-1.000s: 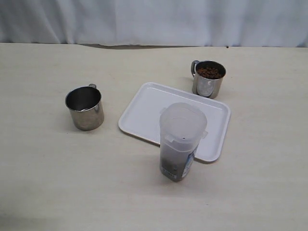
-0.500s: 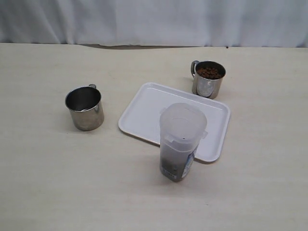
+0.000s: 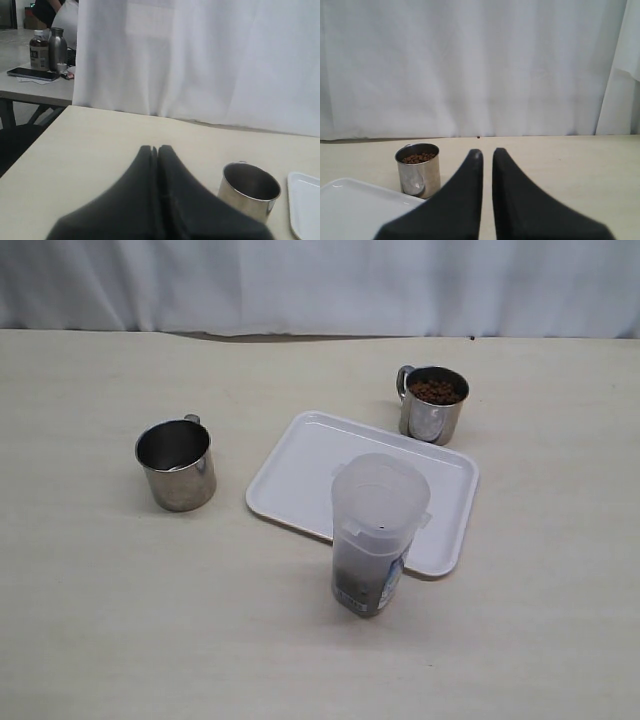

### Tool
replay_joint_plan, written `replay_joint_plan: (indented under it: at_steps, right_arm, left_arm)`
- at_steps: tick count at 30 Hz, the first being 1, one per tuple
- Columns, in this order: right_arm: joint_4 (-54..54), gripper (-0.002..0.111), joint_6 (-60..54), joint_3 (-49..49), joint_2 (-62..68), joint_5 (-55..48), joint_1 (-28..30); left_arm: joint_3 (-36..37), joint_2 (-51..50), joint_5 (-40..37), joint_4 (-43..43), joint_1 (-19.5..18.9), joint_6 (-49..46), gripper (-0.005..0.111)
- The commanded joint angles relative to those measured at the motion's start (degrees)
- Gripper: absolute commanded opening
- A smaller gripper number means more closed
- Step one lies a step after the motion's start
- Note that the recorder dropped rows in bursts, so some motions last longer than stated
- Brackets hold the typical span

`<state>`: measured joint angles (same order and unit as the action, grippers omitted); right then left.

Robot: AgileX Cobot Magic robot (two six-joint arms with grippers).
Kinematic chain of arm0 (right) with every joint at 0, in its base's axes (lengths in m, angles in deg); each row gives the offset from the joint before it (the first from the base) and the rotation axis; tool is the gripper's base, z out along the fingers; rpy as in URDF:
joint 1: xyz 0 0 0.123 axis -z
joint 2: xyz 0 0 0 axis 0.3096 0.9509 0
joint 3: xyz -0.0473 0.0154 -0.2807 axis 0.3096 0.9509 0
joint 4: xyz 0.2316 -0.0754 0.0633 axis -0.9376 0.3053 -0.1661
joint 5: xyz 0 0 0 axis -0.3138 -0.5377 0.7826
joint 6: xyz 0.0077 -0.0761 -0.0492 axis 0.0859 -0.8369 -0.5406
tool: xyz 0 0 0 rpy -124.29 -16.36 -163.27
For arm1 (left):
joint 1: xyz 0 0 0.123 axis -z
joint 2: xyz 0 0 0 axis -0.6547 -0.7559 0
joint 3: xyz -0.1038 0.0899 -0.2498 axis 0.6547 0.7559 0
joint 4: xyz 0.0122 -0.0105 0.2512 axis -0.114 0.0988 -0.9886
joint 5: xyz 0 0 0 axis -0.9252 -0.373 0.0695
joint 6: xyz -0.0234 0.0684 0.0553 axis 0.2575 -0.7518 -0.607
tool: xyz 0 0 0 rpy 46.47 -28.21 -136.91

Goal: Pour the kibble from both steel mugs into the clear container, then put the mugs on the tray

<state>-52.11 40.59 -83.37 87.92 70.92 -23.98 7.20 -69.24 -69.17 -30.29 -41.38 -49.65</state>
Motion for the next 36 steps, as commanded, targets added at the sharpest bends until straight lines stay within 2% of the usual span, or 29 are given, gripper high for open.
replay_joint_plan:
  at_steps: [1, 16, 19, 21, 23, 24, 29, 32, 36]
  right_arm:
    - [0.01, 0.005, 0.02, 0.2, -0.17, 0.25, -0.26]
    - [0.95, 0.005, -0.41, 0.2, -0.17, 1.2, -0.26]
    - [1.32, 0.005, 0.5, 0.2, -0.17, 8.22, -0.26]
    - [-2.85, 0.005, 2.45, 0.2, -0.17, 11.74, -0.26]
    - [-2.6, 0.005, 0.5, 0.2, -0.17, 21.38, -0.26]
    - [-3.63, 0.005, 3.69, 0.2, -0.17, 25.58, -0.26]
    - [-12.48, 0.005, 6.84, 0.2, -0.17, 31.18, -0.26]
    - [-19.02, 0.005, 6.84, 0.2, -0.17, 37.84, -0.26]
    - [-19.18, 0.005, 2.56, -0.34, 6.07, 37.64, -0.26]
  left_arm:
    - [0.15, 0.27, 0.26, 1.03, 0.48, 0.61, 0.0]
    - [0.15, 0.27, 0.26, 1.03, 0.48, 0.39, 0.0]
    - [0.15, 0.27, 0.26, 1.03, 0.48, 0.39, 0.0]
    - [0.15, 0.27, 0.26, 1.03, 0.48, 0.39, 0.0]
    - [0.15, 0.27, 0.26, 1.03, 0.48, 0.39, 0.0]
    - [0.15, 0.27, 0.26, 1.03, 0.48, 0.39, 0.0]
    - [0.15, 0.27, 0.26, 1.03, 0.48, 0.39, 0.0]
    - [0.15, 0.27, 0.26, 1.03, 0.48, 0.39, 0.0]
    - [0.15, 0.27, 0.26, 1.03, 0.48, 0.39, 0.0]
